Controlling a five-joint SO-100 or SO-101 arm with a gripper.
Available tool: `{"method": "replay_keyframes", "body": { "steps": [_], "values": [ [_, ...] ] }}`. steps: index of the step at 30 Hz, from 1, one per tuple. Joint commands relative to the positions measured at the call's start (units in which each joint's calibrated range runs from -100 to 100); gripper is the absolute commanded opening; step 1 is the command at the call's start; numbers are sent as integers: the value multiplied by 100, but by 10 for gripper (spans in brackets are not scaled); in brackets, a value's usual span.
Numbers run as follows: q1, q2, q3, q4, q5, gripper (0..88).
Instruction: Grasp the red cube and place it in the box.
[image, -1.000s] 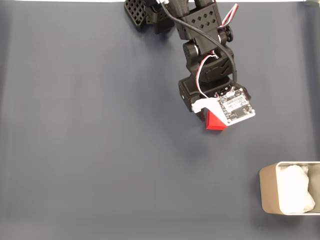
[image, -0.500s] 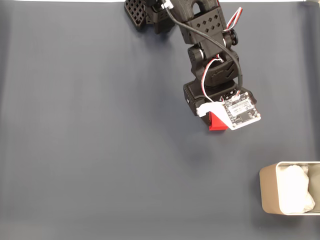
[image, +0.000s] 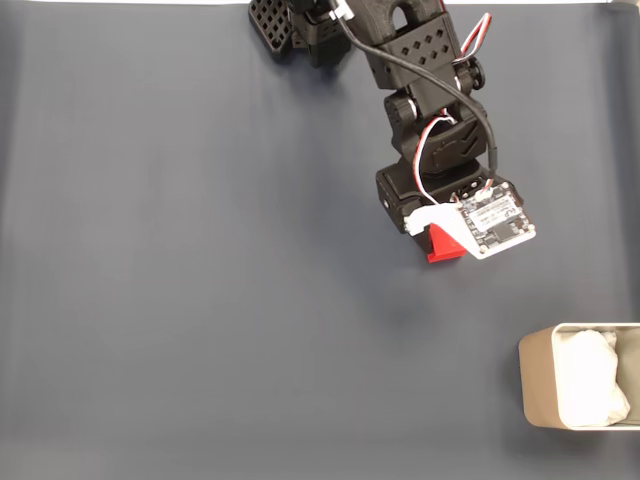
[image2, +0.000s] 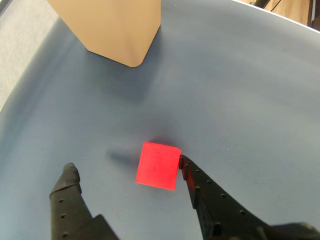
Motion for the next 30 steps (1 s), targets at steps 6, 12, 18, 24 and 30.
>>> {"method": "replay_keyframes", "body": {
  "steps": [6,12,18,24,30],
  "values": [
    [-190,-20,-333,-120,-5,443],
    [-261,-2,-379,-112,10,443],
    [-354,-2,-397,-128,15,443],
    [-396,-2,-397,-104,5,441],
    [-339,-63,-278,-79,24,436]
  ]
}}
